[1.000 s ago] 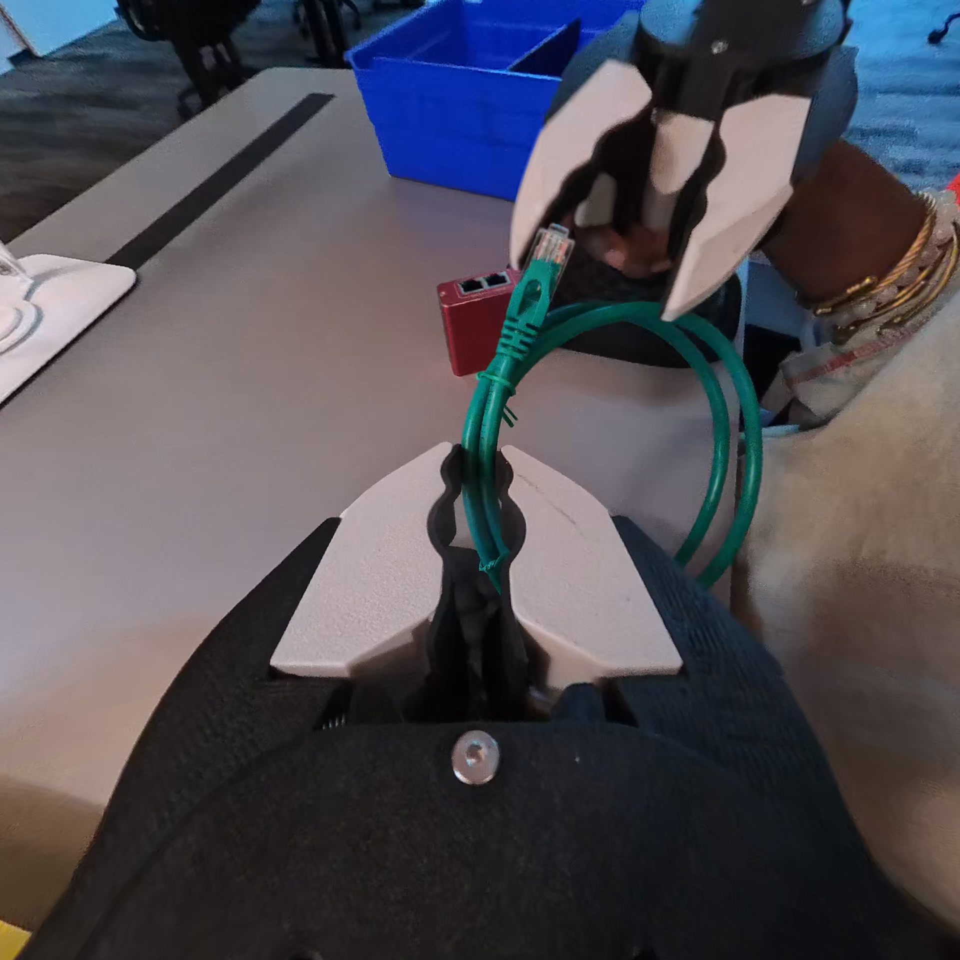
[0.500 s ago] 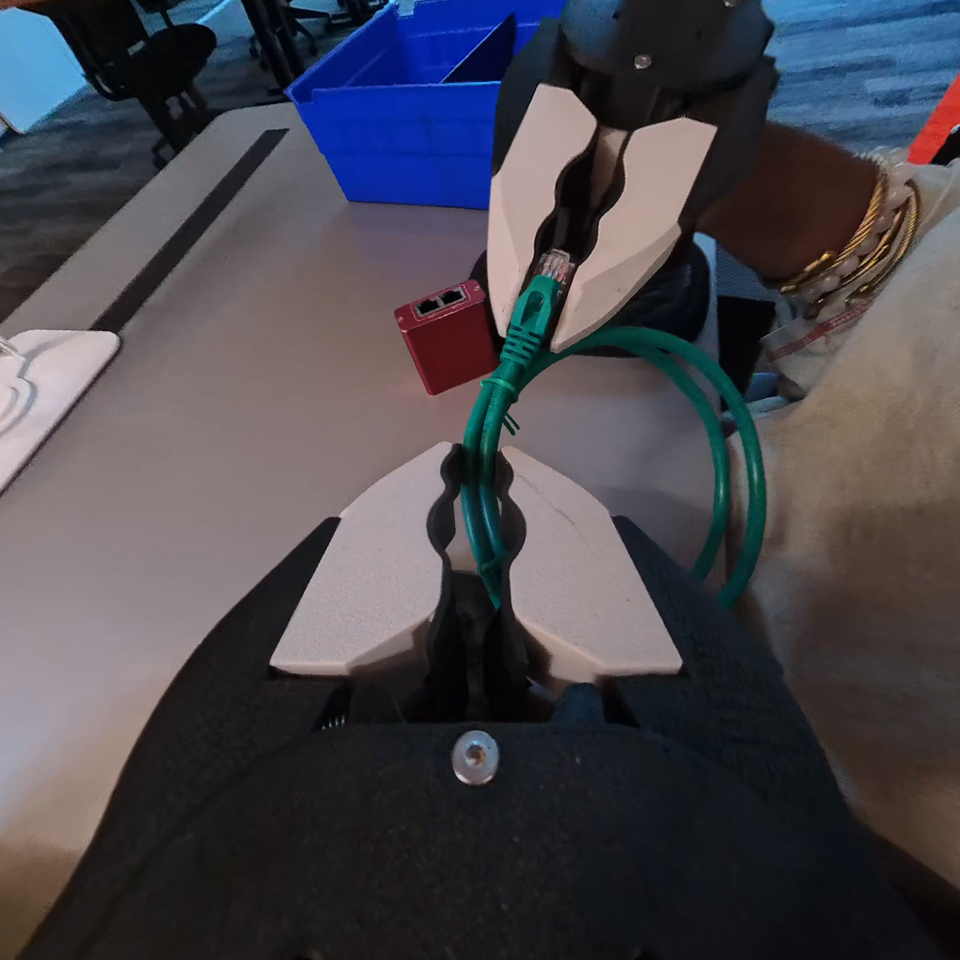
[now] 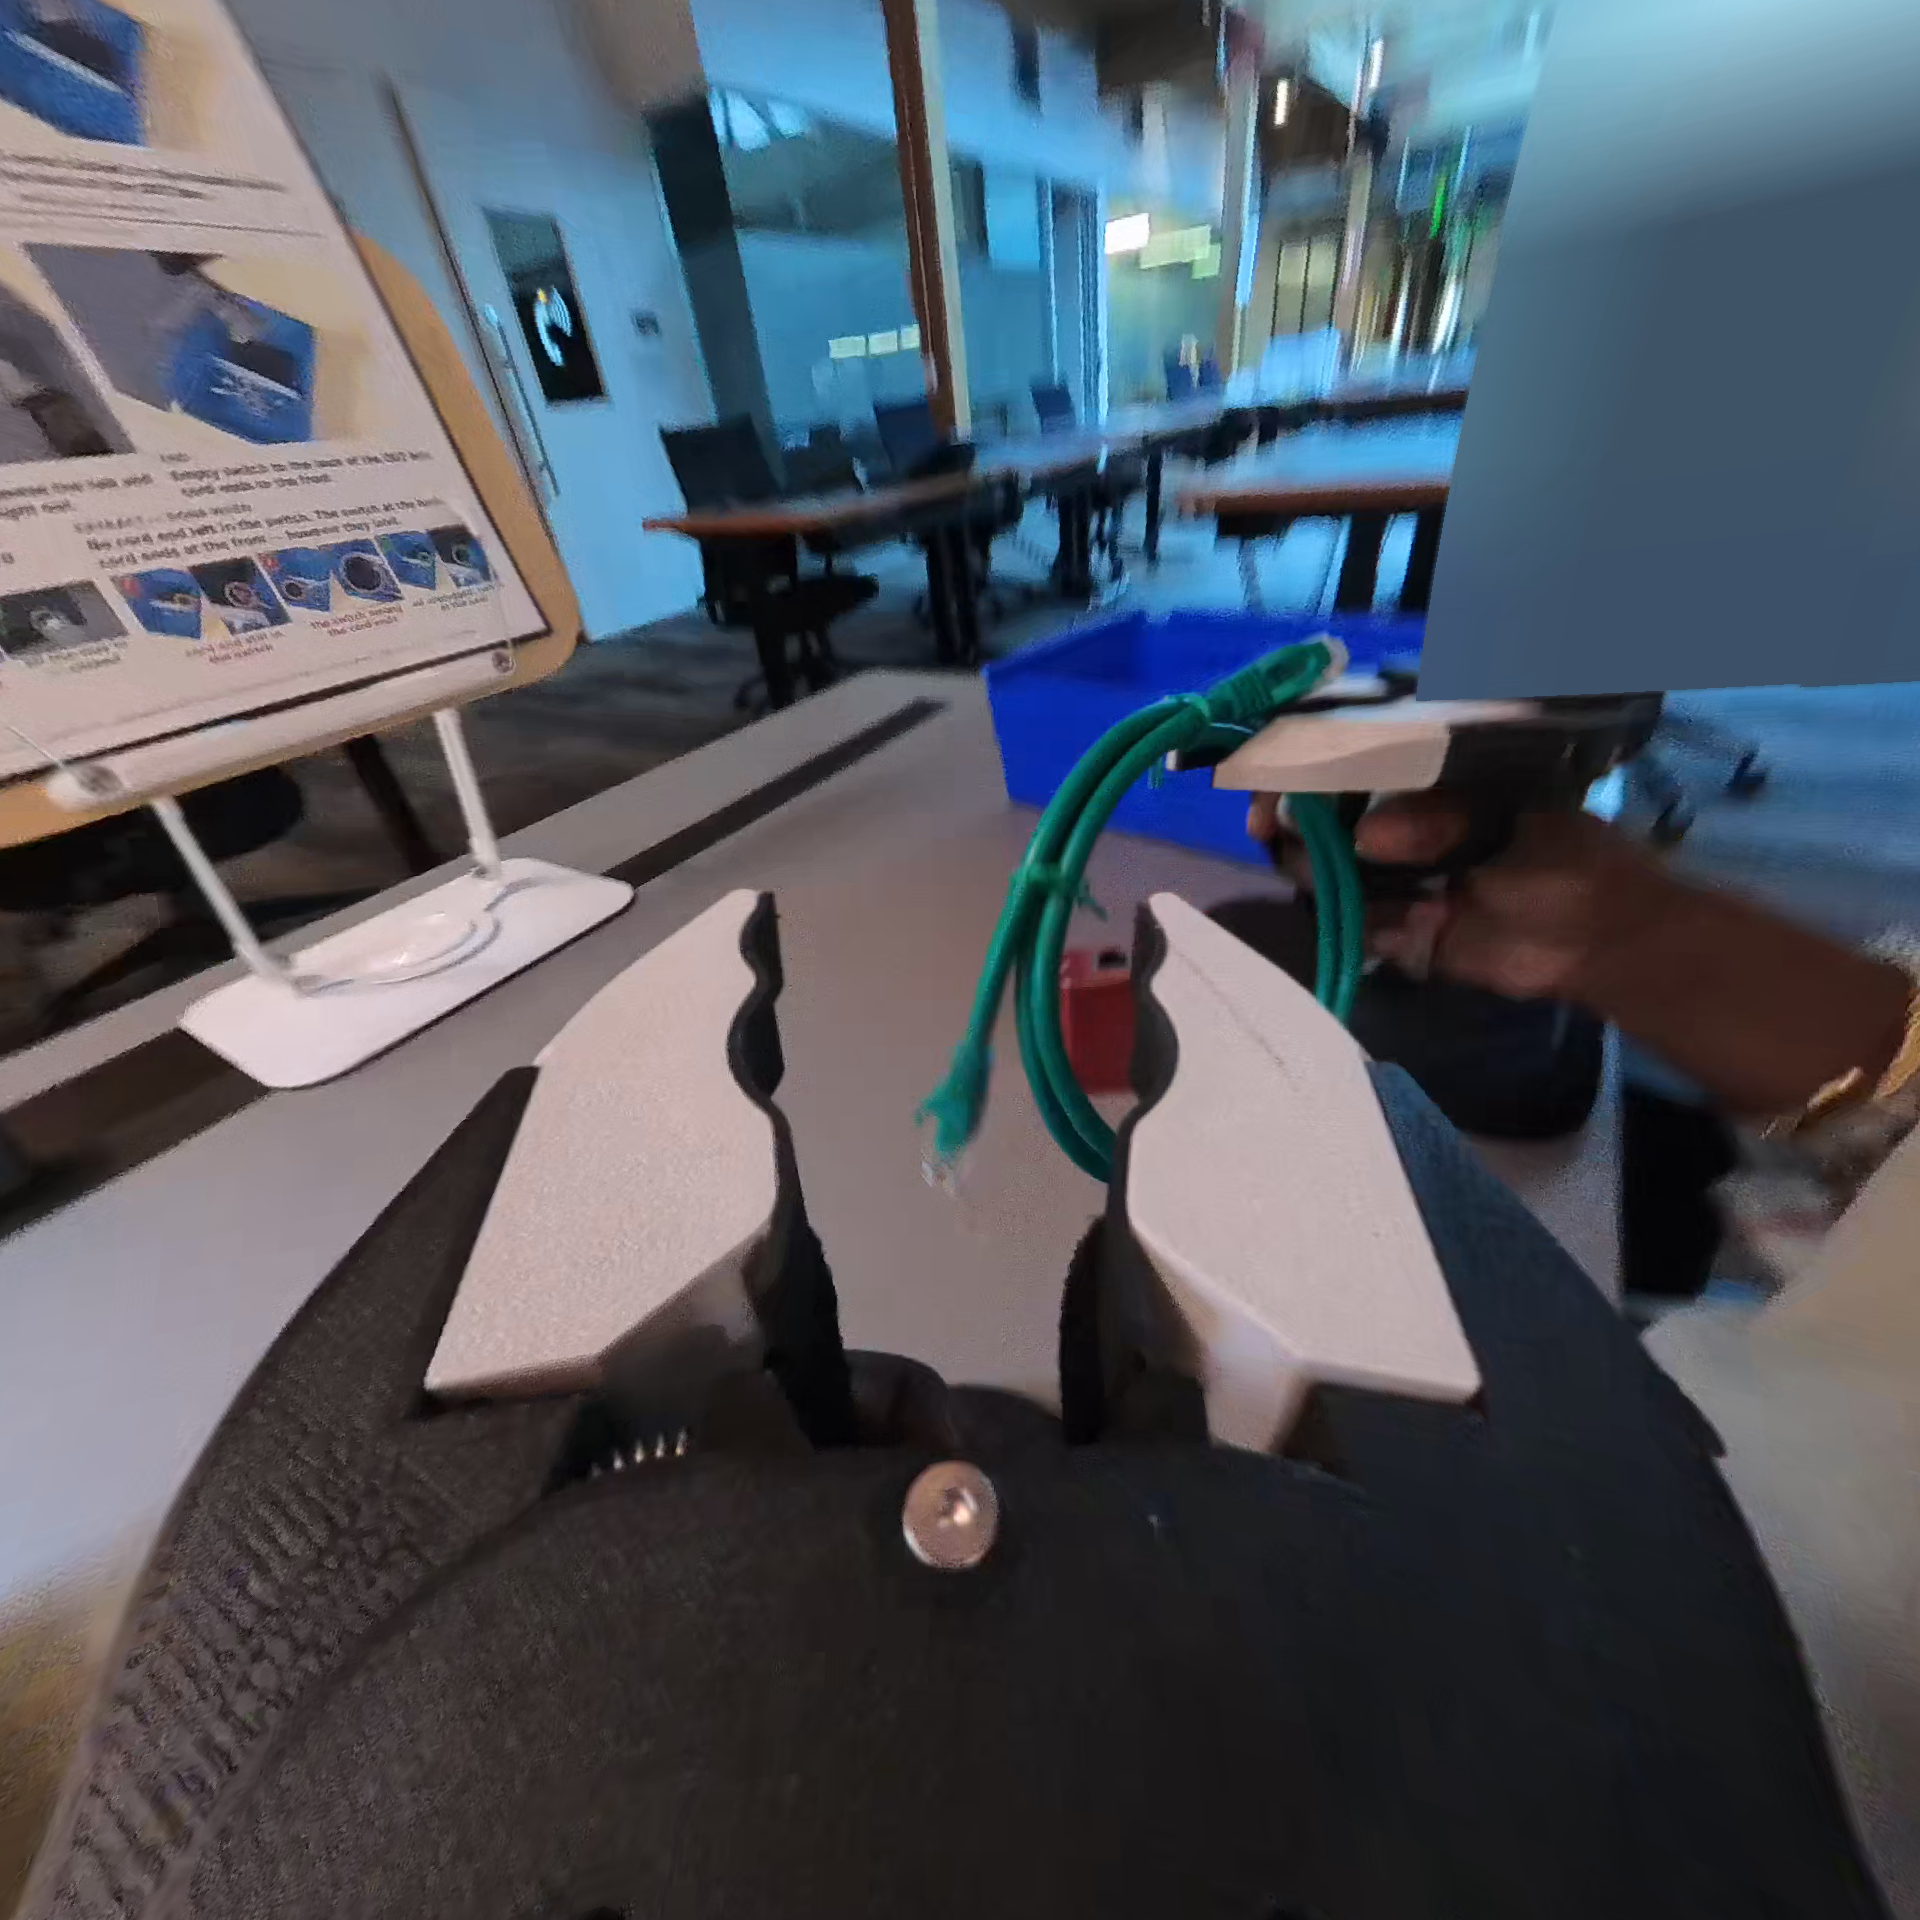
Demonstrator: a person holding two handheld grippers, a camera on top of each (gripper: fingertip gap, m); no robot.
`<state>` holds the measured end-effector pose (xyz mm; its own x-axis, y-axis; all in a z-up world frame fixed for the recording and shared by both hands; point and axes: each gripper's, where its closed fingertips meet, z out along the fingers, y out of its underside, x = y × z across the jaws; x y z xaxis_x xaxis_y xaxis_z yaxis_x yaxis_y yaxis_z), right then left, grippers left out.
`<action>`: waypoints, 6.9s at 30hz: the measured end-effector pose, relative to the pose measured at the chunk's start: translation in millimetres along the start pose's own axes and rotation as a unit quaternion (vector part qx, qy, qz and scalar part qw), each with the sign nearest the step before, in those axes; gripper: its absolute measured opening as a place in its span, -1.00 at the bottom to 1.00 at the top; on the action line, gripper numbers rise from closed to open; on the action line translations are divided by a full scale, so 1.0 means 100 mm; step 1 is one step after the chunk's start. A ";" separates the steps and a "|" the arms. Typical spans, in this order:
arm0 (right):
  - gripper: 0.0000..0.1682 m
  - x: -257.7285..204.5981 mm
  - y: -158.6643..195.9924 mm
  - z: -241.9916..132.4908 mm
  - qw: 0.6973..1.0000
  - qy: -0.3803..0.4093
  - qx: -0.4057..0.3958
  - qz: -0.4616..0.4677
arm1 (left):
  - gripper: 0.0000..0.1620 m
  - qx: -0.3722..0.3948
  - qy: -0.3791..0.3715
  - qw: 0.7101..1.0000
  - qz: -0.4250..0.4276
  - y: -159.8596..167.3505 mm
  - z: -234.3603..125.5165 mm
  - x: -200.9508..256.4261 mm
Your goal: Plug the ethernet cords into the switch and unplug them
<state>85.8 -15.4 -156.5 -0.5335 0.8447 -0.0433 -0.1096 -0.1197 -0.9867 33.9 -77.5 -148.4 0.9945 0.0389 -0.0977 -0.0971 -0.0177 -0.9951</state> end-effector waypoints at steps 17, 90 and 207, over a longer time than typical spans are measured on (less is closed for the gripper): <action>-0.37 -0.23 -0.06 -0.16 0.979 -0.176 0.031 0.102 | -0.88 0.070 0.157 0.975 -0.141 -0.02 0.09 0.32; -0.87 -0.53 0.35 -0.15 0.945 -0.164 -0.144 -0.242 | -0.60 -0.200 0.292 0.926 -0.133 0.49 0.01 0.75; -0.67 1.04 0.65 -1.01 0.769 0.235 -0.519 -0.289 | -0.88 -0.002 0.091 0.996 -0.007 0.20 0.00 0.30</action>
<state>108.0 117.0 -241.3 -0.2591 0.7248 0.6384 0.6444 0.6221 -0.4448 61.9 -76.7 -171.4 0.9866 -0.1420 -0.0801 -0.0841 -0.0225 -0.9962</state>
